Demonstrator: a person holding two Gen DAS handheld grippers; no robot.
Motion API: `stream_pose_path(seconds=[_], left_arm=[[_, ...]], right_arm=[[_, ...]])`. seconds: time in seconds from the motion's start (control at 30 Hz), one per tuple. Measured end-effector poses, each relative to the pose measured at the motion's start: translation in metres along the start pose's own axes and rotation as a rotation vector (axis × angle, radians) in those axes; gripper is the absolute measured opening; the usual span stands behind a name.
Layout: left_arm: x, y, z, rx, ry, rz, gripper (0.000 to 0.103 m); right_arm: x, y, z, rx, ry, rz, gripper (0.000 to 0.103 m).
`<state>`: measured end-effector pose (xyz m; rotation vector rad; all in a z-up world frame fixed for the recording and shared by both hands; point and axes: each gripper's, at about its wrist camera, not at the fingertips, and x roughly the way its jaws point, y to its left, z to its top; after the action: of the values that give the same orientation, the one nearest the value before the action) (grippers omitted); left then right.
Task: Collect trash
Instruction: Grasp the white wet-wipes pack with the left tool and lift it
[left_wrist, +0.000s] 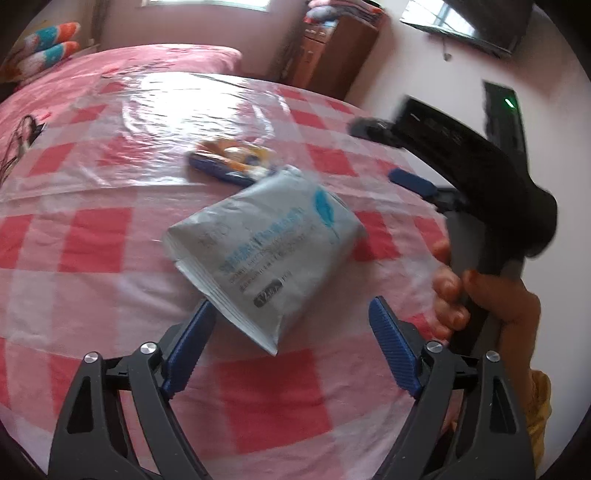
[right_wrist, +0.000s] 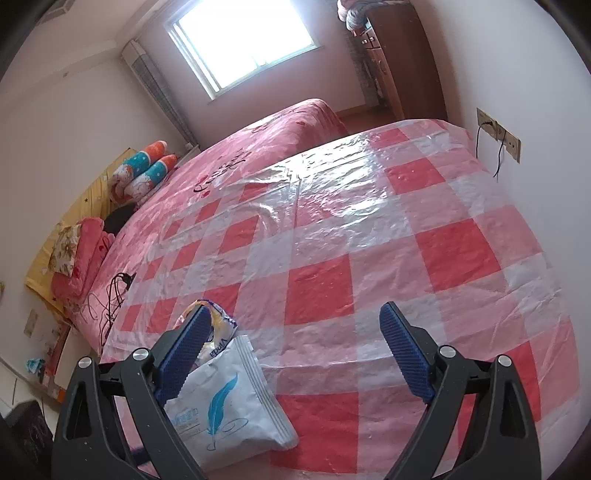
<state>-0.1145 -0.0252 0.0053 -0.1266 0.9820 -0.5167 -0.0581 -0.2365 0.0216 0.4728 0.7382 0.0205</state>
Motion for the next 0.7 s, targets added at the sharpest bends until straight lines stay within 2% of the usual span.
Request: stream_pose_path(seconds=[0.1, 0.17, 0.23, 0.37, 0.57, 0.7], left_arm=[[0.003, -0.016, -0.003, 0.054, 0.039, -0.079, 0.086], [0.002, -0.019, -0.003, 0.072, 0.042, -0.09, 0.086], [-0.001, -0.019, 0.0, 0.082, 0.028, -0.06, 0.086], [-0.008, -0.014, 0.014, 0.14, -0.026, 0.068, 0.086], [0.009, -0.011, 0.033, 0.238, 0.009, 0.126, 0.087], [0.025, -0.015, 0.042, 0.299, 0.039, 0.138, 0.088]], right_arm=[[-0.002, -0.004, 0.001, 0.01, -0.005, 0.005, 0.092], [-0.005, -0.006, 0.001, 0.015, -0.007, 0.006, 0.092], [-0.005, -0.007, 0.001, 0.017, -0.006, 0.01, 0.092], [-0.005, -0.008, 0.002, 0.015, -0.002, 0.021, 0.092], [-0.001, 0.001, 0.0, -0.006, 0.017, 0.035, 0.092], [0.002, 0.002, 0.0, -0.007, 0.025, 0.044, 0.092]])
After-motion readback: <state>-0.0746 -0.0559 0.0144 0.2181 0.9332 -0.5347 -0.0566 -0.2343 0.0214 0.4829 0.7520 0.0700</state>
